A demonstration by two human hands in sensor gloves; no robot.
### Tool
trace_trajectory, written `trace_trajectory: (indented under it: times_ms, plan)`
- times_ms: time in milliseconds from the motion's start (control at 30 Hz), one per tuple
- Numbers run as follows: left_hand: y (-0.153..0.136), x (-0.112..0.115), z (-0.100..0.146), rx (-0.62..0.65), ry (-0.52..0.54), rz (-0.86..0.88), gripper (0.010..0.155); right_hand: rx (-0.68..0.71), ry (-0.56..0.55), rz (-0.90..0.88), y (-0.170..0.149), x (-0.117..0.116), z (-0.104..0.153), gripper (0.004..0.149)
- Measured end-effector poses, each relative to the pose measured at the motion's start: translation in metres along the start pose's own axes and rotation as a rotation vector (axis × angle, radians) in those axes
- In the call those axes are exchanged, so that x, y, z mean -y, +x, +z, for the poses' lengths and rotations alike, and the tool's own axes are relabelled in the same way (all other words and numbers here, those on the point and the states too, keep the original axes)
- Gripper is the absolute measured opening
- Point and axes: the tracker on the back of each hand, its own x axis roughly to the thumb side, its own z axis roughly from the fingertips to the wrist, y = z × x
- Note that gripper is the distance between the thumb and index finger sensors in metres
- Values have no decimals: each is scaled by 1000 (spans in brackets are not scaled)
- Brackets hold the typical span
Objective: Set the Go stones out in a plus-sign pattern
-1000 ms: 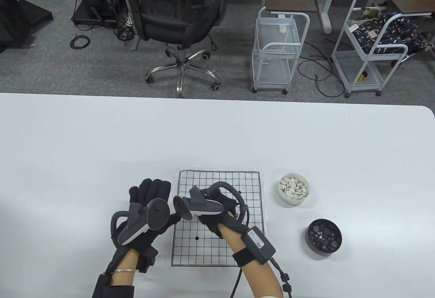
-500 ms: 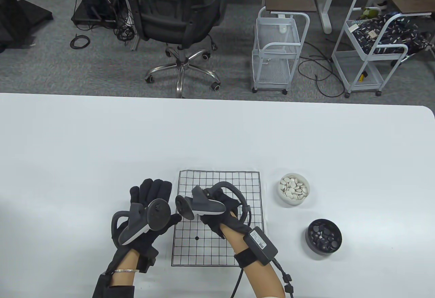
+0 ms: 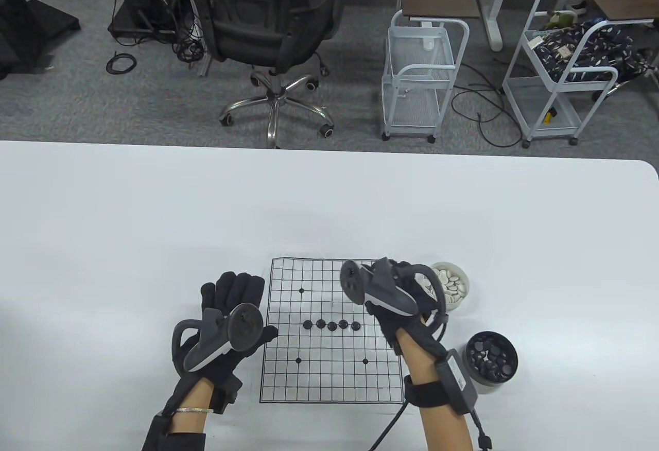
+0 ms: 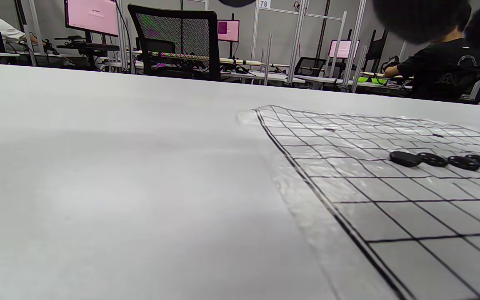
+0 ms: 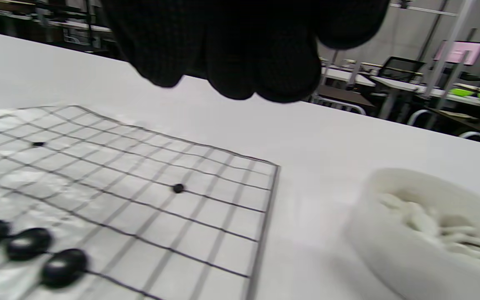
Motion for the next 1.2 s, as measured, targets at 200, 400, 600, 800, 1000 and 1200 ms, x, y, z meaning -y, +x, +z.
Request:
trace_trajectory:
  times_ms: [200,400,600,800,1000,1200]
  plan:
    - [3,2,-1,1,-7,-13,90,-253,103,-15,-66,-21,-6,59]
    - [3,2,0,0,-9,-18,90,-355,205,5,-81,-52,-19,57]
    - [3,2,0,-6,-16,-17,90,-420,240,87,-78,-71,-32,52]
    - [3,2,0,-6,-14,-14,90,-456,222,160,-74,-79,-41,48]
    - [3,2,-1,-5,-14,-13,90,-468,182,213,-76,-77,-42,40]
    - [3,2,0,-4,-14,-17,90,-475,177,169,-81,-77,-42,36]
